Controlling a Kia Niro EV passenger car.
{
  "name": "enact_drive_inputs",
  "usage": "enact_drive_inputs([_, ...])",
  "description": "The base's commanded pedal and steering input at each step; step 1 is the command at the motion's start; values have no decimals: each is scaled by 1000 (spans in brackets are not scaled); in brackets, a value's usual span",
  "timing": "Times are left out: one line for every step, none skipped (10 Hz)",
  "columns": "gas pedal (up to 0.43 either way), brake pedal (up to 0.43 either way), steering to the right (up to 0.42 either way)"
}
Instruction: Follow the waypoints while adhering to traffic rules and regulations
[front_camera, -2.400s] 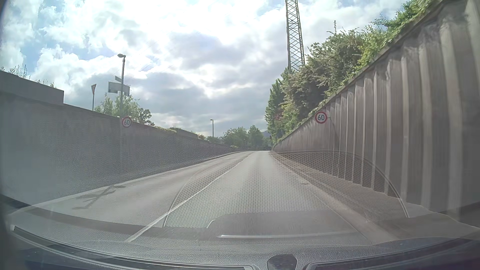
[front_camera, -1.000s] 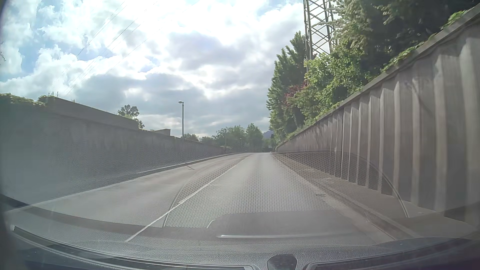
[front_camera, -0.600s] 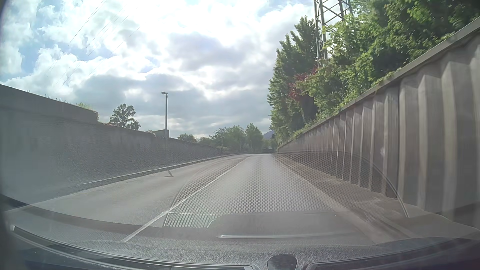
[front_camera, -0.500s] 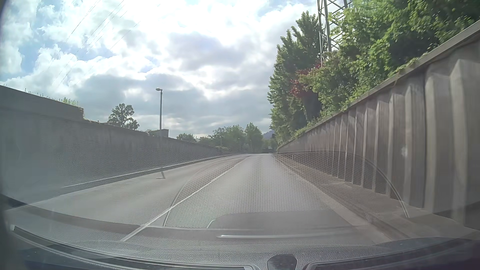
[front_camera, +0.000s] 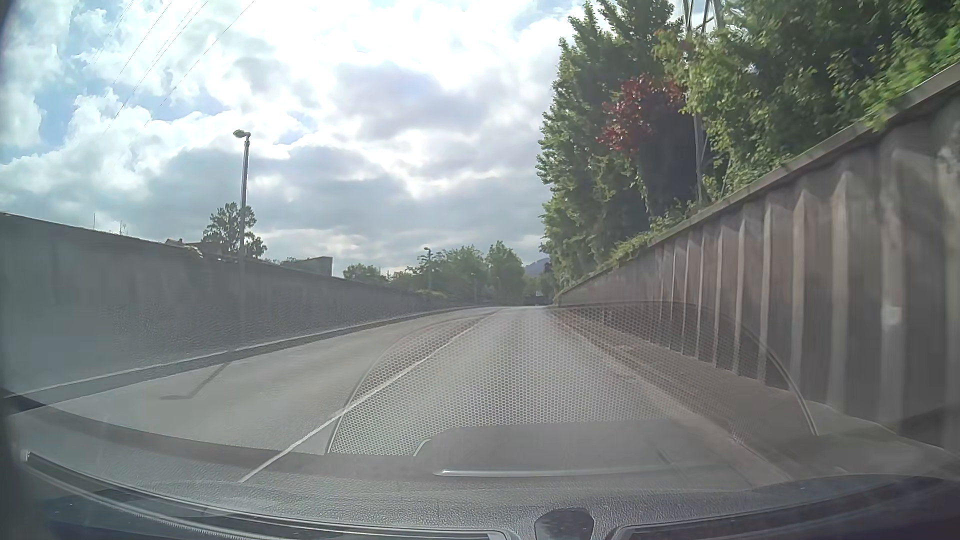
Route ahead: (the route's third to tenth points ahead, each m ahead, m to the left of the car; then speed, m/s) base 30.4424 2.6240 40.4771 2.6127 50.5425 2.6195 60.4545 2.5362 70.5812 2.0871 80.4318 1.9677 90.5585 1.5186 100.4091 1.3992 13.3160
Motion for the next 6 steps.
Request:
enact_drive_inputs([177, 0, 1])
enact_drive_inputs([177, 0, 1])
enact_drive_inputs([189, 0, 1])
enact_drive_inputs([189, 0, 1])
enact_drive_inputs([189, 0, 1])
enact_drive_inputs([189, 0, 1])
